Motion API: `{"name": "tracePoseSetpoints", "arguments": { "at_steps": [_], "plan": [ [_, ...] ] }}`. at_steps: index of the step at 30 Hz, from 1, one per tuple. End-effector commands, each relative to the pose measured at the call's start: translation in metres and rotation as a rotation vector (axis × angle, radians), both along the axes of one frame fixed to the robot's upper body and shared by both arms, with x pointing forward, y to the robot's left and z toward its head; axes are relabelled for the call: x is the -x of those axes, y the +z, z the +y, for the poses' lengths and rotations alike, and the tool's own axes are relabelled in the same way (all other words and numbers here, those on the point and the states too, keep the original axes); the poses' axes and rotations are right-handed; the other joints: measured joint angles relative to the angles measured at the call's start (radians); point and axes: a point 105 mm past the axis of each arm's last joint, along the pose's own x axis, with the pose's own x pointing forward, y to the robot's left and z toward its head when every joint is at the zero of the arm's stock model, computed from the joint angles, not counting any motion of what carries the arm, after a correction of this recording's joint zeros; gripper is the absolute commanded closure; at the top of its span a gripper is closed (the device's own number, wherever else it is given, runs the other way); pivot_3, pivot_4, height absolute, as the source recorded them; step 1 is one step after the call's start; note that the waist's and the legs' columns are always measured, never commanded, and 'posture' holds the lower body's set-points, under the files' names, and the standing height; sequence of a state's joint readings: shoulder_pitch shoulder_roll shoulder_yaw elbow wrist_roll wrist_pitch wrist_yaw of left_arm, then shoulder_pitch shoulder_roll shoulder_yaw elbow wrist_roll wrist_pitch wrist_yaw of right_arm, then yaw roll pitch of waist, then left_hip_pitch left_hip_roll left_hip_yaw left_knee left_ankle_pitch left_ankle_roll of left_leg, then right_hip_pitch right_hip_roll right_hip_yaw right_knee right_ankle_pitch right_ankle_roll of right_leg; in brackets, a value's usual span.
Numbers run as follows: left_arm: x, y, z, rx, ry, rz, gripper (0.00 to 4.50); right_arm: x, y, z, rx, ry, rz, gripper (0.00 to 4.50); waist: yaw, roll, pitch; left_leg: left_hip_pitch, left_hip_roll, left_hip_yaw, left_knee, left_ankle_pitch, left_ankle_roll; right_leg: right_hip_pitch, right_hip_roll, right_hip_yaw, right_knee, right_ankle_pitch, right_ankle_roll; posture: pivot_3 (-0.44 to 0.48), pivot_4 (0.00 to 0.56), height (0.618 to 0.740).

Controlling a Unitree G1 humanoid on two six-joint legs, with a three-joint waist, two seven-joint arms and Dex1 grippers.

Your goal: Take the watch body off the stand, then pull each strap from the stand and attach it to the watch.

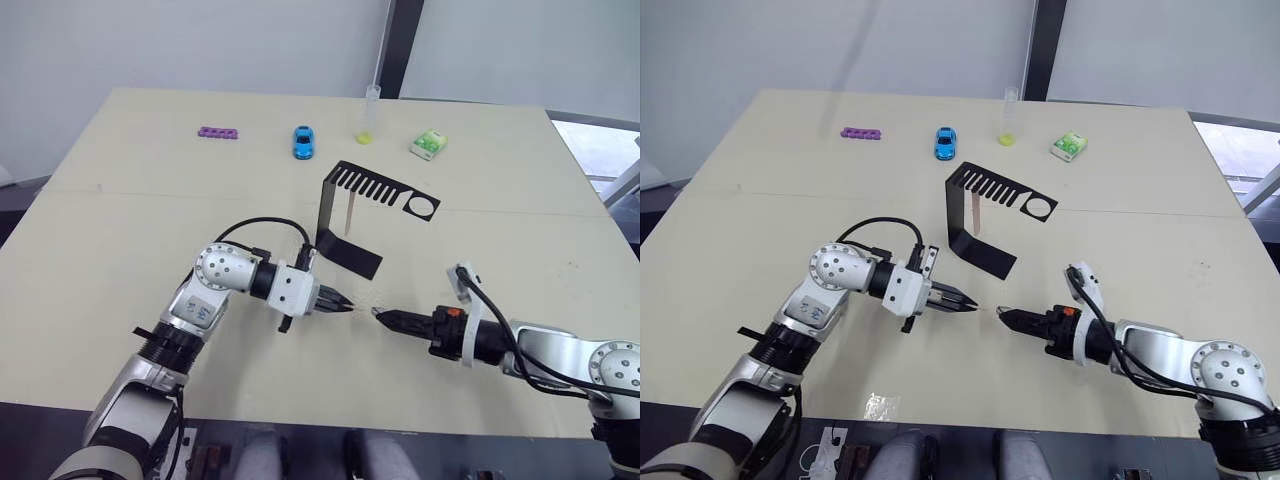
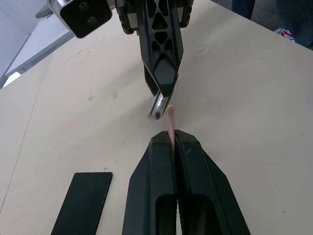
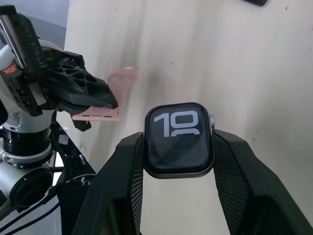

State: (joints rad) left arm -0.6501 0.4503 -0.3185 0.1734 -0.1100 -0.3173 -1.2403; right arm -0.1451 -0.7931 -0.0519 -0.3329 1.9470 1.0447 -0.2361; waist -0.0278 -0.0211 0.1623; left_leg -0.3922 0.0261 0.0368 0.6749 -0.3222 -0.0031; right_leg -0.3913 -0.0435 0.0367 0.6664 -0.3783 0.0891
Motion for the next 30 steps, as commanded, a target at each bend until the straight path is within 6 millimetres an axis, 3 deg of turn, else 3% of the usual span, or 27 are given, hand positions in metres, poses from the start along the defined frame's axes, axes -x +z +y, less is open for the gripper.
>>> {"name": "tracePoseSetpoints", "arguments": {
  "at_steps": [1, 30],
  "plan": [
    [-0.0002, 0.0060, -0.0045, 0.012, -0.005, -0.025, 4.50, 0.0035, 0.0128, 0.0044, -0.034, 0.026, -0.045, 3.00, -0.001, 0.000, 0.000, 0.000, 0.000, 0.000, 0.000, 0.000, 0.000, 0.000, 0.000, 0.000, 0.000, 0.000, 0.000, 0.000, 0.150, 0.740],
    [0.0027, 0.0019, -0.0033, 0.015, 0.007, -0.012, 4.50, 0.0080, 0.0184, 0.0092, -0.071, 0.040, -0.073, 3.00, 0.000, 0.000, 0.000, -0.001, 0.001, 0.000, 0.000, 0.000, 0.000, 0.000, 0.000, 0.000, -0.002, 0.000, 0.000, 0.000, 0.150, 0.740]
  ]
}}
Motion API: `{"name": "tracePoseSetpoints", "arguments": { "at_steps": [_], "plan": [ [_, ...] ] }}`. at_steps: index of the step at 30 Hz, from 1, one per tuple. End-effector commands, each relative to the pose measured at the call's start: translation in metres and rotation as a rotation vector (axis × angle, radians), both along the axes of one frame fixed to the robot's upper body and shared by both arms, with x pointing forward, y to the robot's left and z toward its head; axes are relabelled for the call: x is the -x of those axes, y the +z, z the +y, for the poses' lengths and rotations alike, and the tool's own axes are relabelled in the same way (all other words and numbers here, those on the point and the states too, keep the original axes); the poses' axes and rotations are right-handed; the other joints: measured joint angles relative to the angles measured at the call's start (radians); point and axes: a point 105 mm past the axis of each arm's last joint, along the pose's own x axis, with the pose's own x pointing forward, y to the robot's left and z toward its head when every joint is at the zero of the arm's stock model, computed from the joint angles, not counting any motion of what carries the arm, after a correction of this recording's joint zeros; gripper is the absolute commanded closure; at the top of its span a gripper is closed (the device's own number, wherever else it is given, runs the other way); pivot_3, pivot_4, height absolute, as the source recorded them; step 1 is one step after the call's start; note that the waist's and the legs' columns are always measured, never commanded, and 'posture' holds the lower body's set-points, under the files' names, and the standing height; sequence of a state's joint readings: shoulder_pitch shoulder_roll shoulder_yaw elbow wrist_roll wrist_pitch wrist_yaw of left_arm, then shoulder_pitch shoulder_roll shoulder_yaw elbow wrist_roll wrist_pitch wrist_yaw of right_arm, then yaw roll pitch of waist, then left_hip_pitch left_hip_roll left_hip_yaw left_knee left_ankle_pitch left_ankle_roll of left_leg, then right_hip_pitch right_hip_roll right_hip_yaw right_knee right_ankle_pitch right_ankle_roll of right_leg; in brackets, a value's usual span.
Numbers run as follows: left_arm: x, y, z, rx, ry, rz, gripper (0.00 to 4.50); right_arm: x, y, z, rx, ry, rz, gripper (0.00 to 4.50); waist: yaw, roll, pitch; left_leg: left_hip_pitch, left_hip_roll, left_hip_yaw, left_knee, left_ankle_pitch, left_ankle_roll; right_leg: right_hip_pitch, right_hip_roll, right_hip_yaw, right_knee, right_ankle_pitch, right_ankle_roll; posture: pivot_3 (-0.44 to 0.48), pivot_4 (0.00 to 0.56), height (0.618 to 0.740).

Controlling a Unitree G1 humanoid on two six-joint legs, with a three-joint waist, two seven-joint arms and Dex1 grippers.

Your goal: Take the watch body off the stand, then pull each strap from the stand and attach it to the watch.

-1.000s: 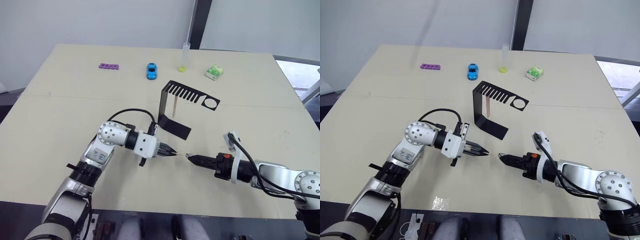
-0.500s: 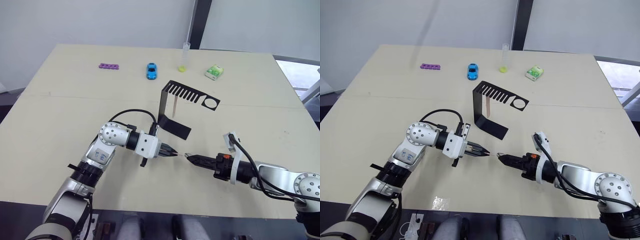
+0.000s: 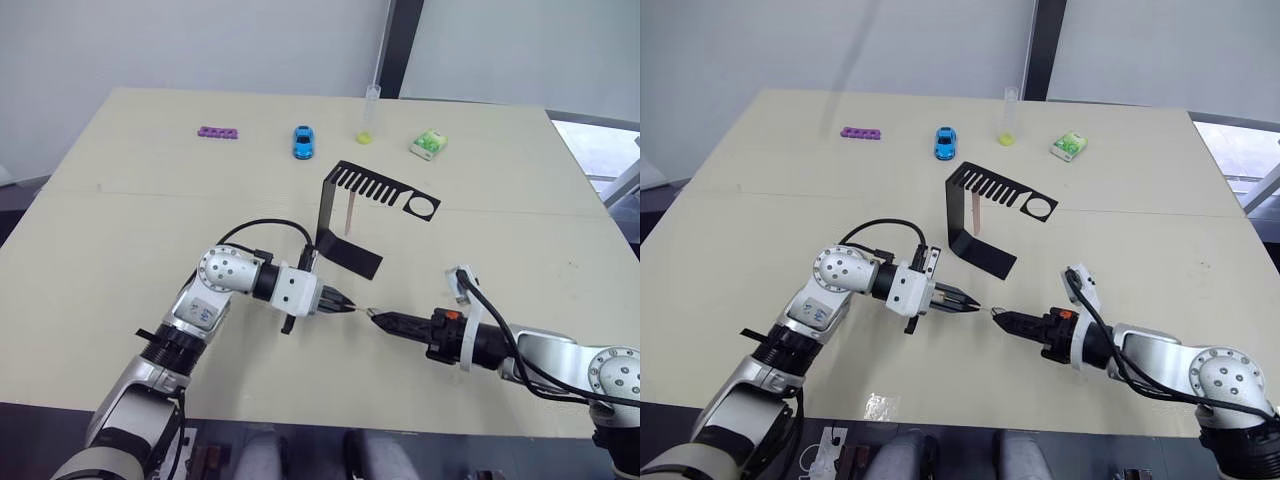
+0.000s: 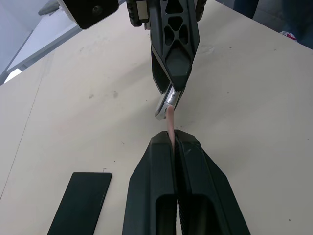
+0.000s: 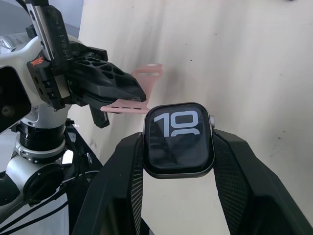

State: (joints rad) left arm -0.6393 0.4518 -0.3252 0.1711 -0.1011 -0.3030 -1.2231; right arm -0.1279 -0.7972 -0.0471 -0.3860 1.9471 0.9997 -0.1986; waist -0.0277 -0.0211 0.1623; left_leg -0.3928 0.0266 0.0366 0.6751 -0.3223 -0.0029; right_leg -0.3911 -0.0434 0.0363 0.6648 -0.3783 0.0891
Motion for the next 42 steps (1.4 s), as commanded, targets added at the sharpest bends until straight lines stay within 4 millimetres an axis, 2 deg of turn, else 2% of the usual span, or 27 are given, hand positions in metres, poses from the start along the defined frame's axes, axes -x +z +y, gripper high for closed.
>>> {"name": "tracePoseSetpoints", "arguments": {
  "at_steps": [1, 42],
  "plan": [
    [0.003, 0.006, -0.004, 0.019, -0.012, -0.028, 4.50, 0.003, 0.010, 0.002, -0.031, 0.020, -0.030, 3.00, 0.000, 0.000, 0.000, 0.000, 0.000, 0.000, 0.000, 0.000, 0.000, 0.000, 0.000, 0.000, 0.000, 0.000, 0.000, 0.000, 0.150, 0.740],
    [0.006, 0.007, -0.020, 0.034, -0.029, -0.029, 4.50, 0.010, 0.014, 0.011, -0.062, 0.062, -0.050, 3.00, 0.000, 0.000, 0.000, 0.000, 0.000, 0.000, 0.000, 0.000, 0.000, 0.000, 0.000, 0.000, 0.000, 0.000, 0.000, 0.000, 0.150, 0.740]
  ]
}}
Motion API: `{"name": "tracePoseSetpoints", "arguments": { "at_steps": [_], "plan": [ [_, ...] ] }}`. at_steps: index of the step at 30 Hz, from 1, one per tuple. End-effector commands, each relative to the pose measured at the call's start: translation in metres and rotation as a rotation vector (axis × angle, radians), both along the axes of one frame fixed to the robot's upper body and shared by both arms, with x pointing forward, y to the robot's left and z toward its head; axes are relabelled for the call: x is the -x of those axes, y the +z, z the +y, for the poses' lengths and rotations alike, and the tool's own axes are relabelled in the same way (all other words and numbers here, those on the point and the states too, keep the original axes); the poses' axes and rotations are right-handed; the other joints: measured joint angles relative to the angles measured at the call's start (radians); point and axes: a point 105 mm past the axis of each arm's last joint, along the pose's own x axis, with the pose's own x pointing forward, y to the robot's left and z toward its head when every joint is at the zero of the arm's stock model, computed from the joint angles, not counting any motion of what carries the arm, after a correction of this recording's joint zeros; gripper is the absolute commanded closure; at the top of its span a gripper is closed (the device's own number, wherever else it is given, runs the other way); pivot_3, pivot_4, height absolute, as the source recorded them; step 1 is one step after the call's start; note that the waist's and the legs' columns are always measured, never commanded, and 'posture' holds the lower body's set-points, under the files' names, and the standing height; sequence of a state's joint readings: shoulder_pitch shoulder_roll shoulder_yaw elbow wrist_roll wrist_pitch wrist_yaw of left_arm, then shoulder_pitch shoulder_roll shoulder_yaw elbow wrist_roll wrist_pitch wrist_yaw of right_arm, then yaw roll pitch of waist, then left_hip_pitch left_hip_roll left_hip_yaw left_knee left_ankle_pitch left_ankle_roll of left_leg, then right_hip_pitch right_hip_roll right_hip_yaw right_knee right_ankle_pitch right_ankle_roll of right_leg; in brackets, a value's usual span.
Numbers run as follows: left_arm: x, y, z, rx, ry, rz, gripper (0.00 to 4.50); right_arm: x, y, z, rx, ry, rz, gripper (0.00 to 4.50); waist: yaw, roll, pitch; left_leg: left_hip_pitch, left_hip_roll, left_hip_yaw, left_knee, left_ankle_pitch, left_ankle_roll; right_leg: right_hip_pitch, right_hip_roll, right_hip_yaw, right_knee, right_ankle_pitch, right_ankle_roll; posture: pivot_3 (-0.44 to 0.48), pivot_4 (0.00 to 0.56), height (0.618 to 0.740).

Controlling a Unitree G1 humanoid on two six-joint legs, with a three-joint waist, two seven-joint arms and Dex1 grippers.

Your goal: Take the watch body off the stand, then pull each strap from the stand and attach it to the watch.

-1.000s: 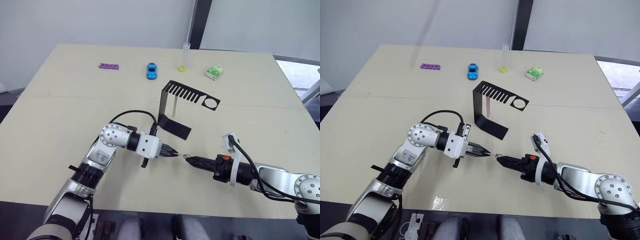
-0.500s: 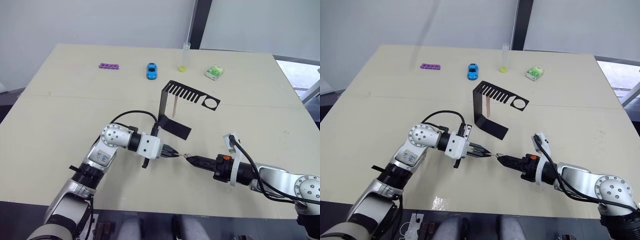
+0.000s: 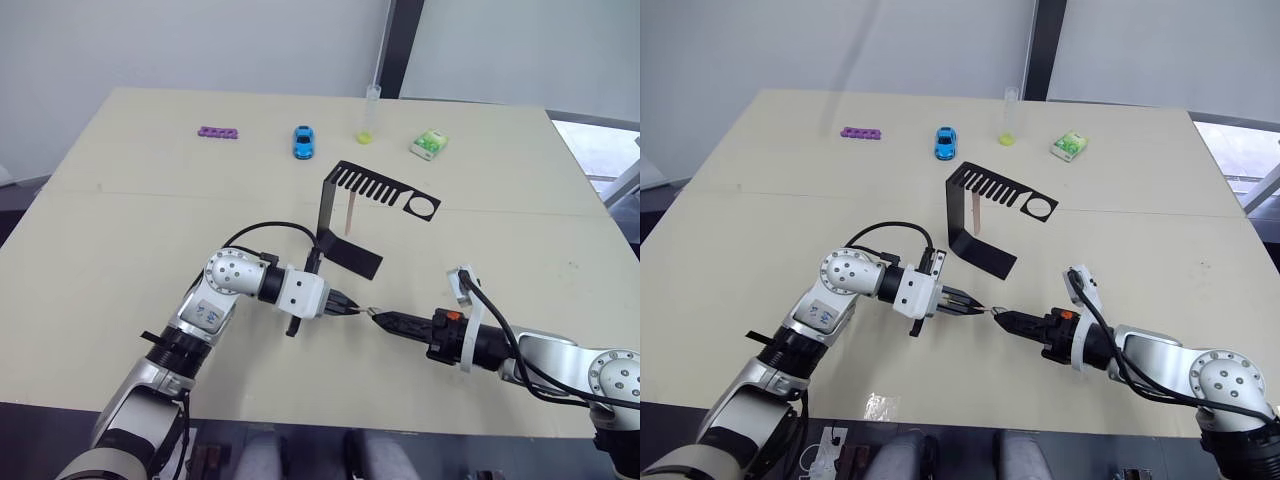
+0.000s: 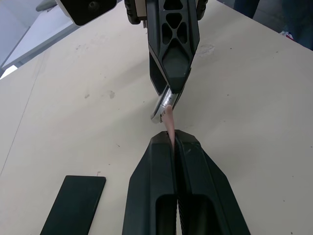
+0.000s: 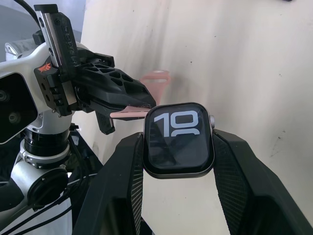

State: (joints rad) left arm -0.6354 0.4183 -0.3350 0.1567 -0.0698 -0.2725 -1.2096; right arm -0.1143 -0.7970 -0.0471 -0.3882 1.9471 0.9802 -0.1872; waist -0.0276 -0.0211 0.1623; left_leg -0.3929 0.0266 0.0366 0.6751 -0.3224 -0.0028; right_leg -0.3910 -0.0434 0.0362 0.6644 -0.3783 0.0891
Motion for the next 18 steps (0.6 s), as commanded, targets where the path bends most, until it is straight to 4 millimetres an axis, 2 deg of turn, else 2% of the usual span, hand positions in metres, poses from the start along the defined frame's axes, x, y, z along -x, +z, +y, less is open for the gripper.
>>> {"name": "tracePoseSetpoints", "arguments": {
  "at_steps": [1, 18],
  "plan": [
    [0.0040, 0.0098, -0.0110, 0.036, -0.029, -0.040, 4.50, 0.0106, 0.0143, 0.0117, -0.043, 0.076, -0.053, 3.00, 0.000, 0.000, 0.000, 0.000, 0.000, 0.000, 0.000, 0.000, 0.000, 0.000, 0.000, 0.000, 0.000, 0.000, 0.000, 0.000, 0.150, 0.740],
    [0.0036, 0.0096, -0.0196, 0.049, -0.030, -0.034, 4.50, 0.0121, 0.0165, 0.0124, -0.040, 0.088, -0.065, 3.00, 0.000, 0.000, 0.000, 0.000, 0.000, 0.000, 0.000, 0.000, 0.000, 0.000, 0.000, 0.000, 0.000, 0.000, 0.000, 0.000, 0.150, 0.740]
  ]
}}
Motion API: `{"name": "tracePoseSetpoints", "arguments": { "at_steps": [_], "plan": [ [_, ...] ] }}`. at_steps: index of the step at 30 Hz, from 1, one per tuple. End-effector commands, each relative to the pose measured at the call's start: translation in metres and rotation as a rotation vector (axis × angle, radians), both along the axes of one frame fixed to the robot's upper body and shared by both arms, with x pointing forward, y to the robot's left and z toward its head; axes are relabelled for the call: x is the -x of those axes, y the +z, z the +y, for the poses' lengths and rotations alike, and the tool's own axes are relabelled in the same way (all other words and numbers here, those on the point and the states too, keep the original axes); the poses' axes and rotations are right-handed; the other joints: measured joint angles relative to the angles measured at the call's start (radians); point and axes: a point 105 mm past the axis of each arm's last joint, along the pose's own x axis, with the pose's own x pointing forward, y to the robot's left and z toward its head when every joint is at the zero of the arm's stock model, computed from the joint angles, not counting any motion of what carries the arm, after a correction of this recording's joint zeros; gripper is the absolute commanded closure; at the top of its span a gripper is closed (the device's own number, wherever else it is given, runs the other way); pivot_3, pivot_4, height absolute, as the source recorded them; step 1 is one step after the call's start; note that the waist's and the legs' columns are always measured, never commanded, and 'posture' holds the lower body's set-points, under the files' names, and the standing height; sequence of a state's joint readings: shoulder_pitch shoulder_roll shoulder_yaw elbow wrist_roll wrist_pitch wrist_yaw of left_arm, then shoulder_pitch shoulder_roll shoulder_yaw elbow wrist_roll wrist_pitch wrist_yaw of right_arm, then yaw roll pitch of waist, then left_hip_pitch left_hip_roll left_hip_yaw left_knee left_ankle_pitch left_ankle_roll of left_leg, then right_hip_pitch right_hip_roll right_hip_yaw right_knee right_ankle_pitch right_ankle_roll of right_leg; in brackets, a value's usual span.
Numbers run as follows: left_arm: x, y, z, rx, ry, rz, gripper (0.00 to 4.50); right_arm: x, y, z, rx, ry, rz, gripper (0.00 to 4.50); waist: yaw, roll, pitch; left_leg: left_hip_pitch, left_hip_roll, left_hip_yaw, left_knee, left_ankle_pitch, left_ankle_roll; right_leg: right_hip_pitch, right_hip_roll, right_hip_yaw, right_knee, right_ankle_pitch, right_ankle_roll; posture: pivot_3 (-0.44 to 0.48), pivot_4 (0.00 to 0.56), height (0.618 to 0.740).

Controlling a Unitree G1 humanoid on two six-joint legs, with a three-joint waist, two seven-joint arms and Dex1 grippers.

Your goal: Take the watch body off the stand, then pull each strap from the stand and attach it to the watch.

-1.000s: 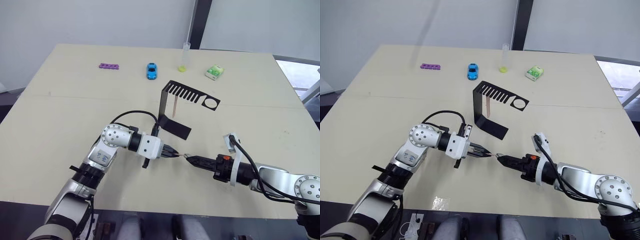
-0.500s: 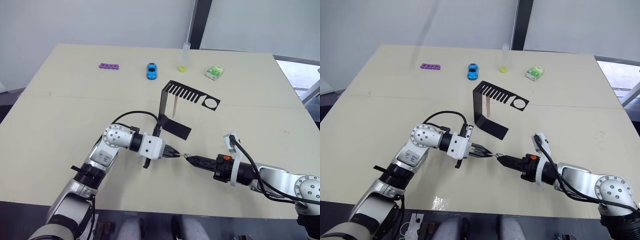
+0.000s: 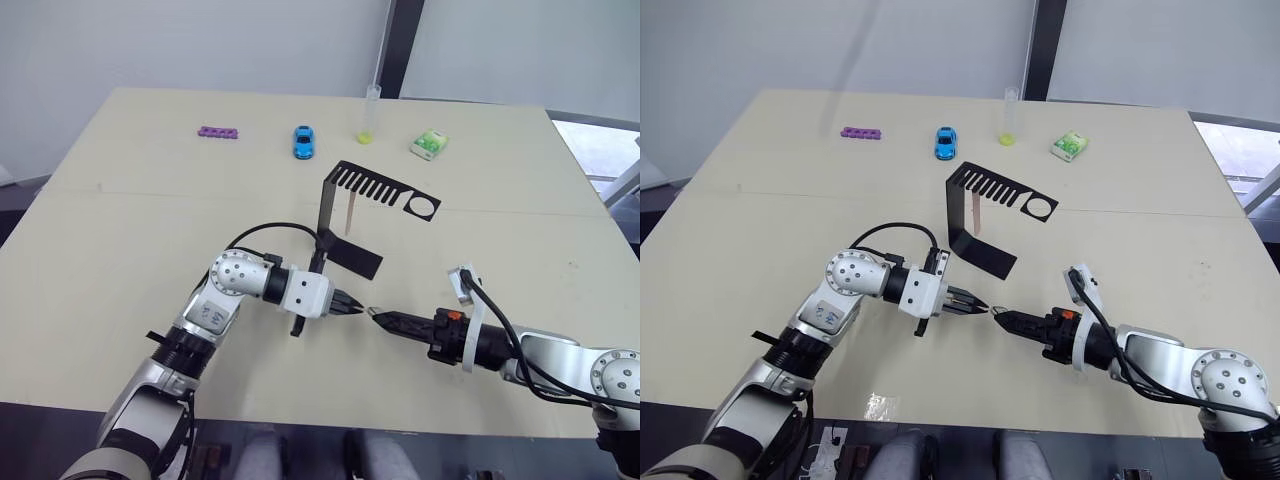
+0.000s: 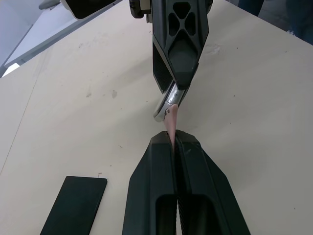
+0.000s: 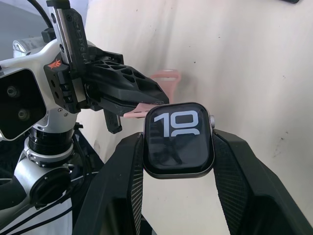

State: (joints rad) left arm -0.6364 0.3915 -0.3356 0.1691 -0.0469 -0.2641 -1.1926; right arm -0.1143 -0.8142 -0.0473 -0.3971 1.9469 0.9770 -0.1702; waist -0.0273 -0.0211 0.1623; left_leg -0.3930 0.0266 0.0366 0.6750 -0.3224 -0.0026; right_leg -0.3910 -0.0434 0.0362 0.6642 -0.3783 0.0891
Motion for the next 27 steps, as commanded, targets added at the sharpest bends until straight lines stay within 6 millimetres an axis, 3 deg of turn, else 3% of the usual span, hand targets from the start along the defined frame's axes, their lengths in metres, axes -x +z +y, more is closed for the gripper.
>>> {"name": "tracePoseSetpoints", "arguments": {
  "at_steps": [1, 27],
  "plan": [
    [0.0055, 0.0118, -0.0142, 0.041, -0.043, -0.041, 4.50, 0.0110, 0.0141, 0.0129, -0.044, 0.078, -0.053, 3.00, 0.000, 0.000, 0.000, 0.000, 0.000, 0.000, 0.000, 0.000, 0.000, 0.000, 0.000, 0.000, 0.000, 0.000, 0.000, 0.000, 0.150, 0.740],
    [0.0054, 0.0175, -0.0218, 0.055, -0.050, -0.022, 4.50, 0.0163, 0.0120, 0.0146, -0.026, 0.102, -0.048, 3.00, 0.000, 0.000, 0.000, 0.000, 0.000, 0.000, 0.000, 0.000, 0.000, 0.000, 0.000, 0.000, -0.001, 0.000, 0.000, 0.000, 0.150, 0.740]
  ]
}}
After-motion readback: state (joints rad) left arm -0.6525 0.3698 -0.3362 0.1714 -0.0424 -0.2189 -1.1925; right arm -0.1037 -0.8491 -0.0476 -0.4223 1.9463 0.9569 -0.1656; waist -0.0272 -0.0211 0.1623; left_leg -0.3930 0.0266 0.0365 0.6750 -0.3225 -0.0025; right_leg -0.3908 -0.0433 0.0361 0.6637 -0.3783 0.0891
